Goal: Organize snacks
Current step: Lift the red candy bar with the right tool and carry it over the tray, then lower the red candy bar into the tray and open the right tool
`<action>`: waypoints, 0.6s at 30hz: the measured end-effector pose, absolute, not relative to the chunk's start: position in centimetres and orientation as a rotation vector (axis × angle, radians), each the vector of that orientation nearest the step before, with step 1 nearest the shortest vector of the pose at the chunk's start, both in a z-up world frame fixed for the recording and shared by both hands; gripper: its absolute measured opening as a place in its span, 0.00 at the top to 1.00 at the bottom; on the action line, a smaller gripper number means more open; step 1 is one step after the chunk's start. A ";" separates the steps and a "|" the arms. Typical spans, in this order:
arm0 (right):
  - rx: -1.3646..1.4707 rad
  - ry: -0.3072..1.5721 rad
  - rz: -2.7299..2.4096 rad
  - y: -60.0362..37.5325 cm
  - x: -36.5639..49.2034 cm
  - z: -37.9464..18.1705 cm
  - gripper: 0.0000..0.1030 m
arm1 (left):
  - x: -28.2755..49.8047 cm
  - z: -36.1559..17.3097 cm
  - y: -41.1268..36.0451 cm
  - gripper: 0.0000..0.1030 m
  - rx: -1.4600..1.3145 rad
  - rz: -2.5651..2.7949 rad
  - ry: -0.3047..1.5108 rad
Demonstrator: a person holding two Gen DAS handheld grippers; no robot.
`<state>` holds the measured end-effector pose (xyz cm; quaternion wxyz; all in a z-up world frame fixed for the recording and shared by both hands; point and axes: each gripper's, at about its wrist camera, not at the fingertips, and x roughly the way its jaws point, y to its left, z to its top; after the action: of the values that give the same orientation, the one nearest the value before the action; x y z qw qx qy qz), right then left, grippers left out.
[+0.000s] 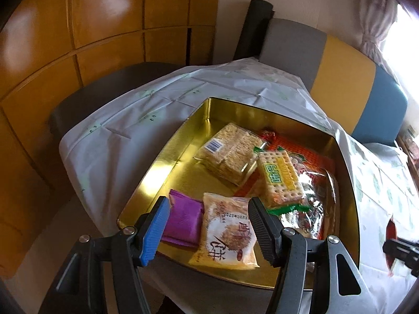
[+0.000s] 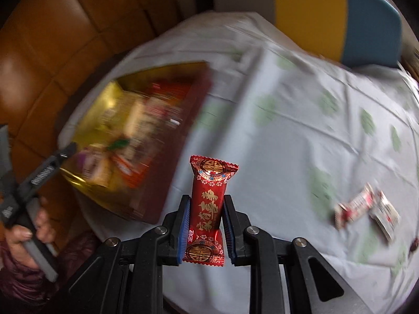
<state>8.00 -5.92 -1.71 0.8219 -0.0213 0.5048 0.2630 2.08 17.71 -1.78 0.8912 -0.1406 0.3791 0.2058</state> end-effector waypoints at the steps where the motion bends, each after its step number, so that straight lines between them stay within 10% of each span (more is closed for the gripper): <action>1: -0.047 1.059 0.581 -5.0 8.0 -1.3 0.77 | 2.0 -1.7 17.8 0.39 -0.293 0.429 0.782; 18: -0.060 1.103 0.728 4.7 8.9 -4.0 0.71 | 2.3 -2.1 17.7 0.39 -0.292 0.421 0.788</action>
<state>8.95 4.66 -3.98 0.7891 -0.0276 0.5122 0.3380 2.27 17.74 -2.14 0.8916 -0.1406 0.3798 0.2028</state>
